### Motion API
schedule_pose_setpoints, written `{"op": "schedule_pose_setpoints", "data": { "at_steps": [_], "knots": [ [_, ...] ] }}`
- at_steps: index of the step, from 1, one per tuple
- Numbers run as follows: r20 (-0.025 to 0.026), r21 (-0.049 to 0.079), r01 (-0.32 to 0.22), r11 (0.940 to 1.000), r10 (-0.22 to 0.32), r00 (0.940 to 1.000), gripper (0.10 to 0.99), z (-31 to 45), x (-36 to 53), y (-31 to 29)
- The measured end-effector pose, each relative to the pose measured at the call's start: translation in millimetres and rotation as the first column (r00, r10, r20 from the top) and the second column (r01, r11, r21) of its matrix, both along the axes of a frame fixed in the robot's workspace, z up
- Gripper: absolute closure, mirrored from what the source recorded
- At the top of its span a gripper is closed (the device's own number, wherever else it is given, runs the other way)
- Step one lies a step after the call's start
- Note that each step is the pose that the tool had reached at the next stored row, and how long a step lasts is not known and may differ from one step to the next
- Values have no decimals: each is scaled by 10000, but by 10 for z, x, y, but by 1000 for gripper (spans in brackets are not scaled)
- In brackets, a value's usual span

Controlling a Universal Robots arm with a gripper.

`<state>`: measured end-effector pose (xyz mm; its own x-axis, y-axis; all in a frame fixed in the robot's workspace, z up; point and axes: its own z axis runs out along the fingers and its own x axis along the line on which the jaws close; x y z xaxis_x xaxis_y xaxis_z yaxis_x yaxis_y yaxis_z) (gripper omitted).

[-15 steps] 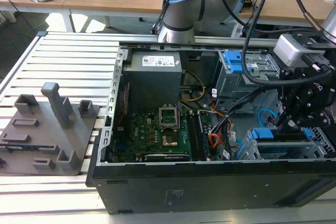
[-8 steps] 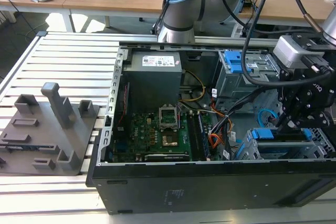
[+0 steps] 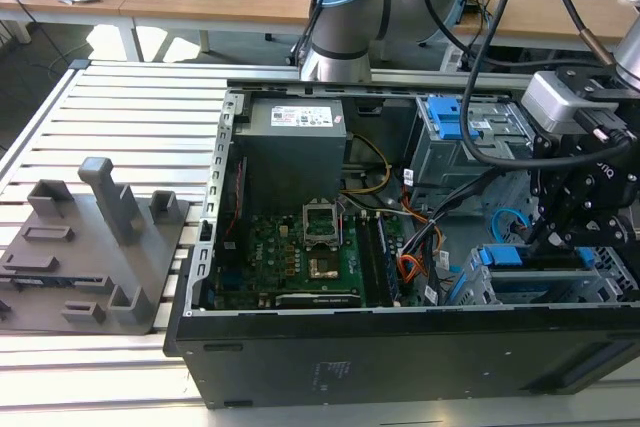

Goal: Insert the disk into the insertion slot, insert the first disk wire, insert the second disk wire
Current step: 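Insert the second disk wire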

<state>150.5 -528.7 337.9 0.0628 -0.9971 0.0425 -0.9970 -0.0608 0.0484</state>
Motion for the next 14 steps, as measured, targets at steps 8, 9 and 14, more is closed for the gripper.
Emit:
{"op": "schedule_pose_setpoints", "data": {
  "at_steps": [8,9,14],
  "knots": [
    [1,26,-1,10000,1,10000,847,28,0,-12],
    [0,24,0,10000,0,10000,847,90,0,-11],
    [1,11,0,10000,0,10000,980,395,0,-5]
  ]
}}
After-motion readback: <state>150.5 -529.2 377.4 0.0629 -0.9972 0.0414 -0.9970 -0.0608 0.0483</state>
